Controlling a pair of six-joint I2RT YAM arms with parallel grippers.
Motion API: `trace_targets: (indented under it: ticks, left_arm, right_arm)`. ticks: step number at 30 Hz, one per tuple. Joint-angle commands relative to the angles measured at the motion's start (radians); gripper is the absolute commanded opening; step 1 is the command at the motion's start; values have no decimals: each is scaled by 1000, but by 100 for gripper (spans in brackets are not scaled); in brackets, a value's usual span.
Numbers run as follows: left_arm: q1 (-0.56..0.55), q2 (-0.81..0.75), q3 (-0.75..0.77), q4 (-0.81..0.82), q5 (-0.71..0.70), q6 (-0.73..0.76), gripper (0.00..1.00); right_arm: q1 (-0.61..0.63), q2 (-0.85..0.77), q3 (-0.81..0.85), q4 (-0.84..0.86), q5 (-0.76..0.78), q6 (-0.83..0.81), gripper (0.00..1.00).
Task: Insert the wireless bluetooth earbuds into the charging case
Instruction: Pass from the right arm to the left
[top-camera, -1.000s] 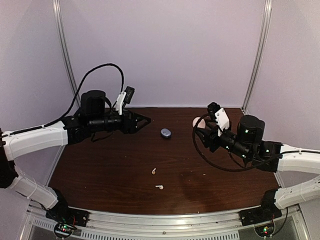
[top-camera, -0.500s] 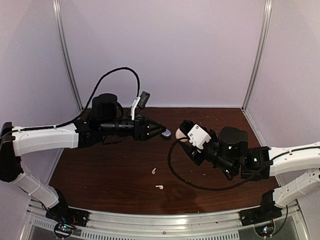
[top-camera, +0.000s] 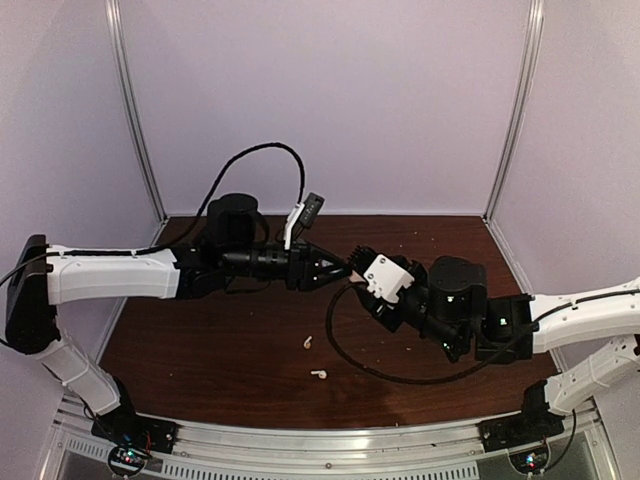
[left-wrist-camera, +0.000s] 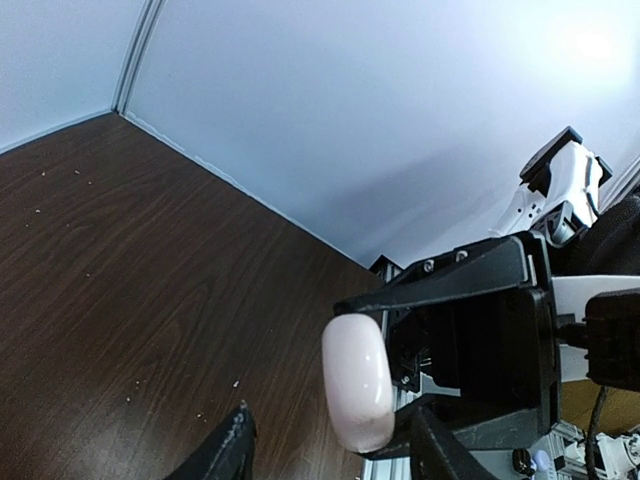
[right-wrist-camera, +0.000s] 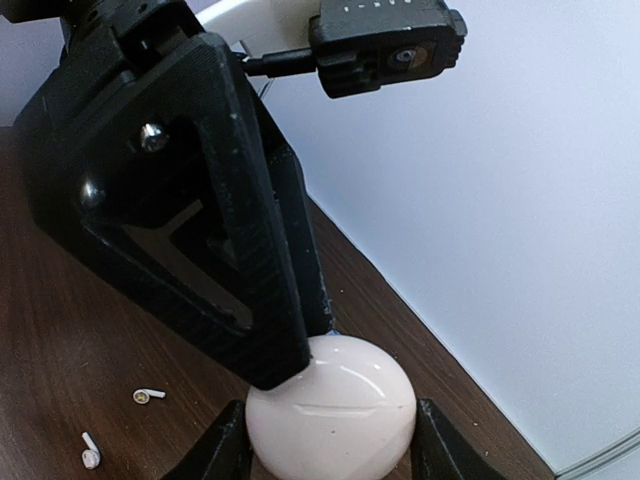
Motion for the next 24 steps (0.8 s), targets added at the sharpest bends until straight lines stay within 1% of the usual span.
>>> trace_targets:
  ticks: [1, 4, 11, 15, 17, 19, 21, 23, 24]
  left_arm:
    - [-16, 33, 45, 66, 33, -7, 54]
    - [-21, 49, 52, 73, 38, -10, 51]
    - [-24, 74, 52, 94, 61, -17, 39]
    - [-24, 77, 56, 88, 65, -10, 30]
    - [-24, 76, 58, 83, 64, -3, 24]
    - [-24, 75, 61, 75, 60, 4, 17]
    - [-23, 71, 61, 67, 55, 12, 13]
    - [-24, 58, 64, 45, 34, 33, 10]
    - [-23, 50, 64, 35, 26, 44, 9]
  right_arm:
    - [9, 14, 38, 23, 16, -22, 50]
    - [10, 20, 39, 28, 13, -26, 50]
    - [9, 28, 37, 36, 10, -26, 50]
    - [9, 26, 33, 42, 12, -30, 52]
    - [9, 22, 29, 46, 13, -30, 55]
    - [9, 17, 21, 57, 20, -28, 59]
    - [10, 10, 13, 61, 22, -22, 66]
    - [9, 0, 8, 61, 24, -12, 79]
    - [9, -5, 8, 54, 28, -3, 87]
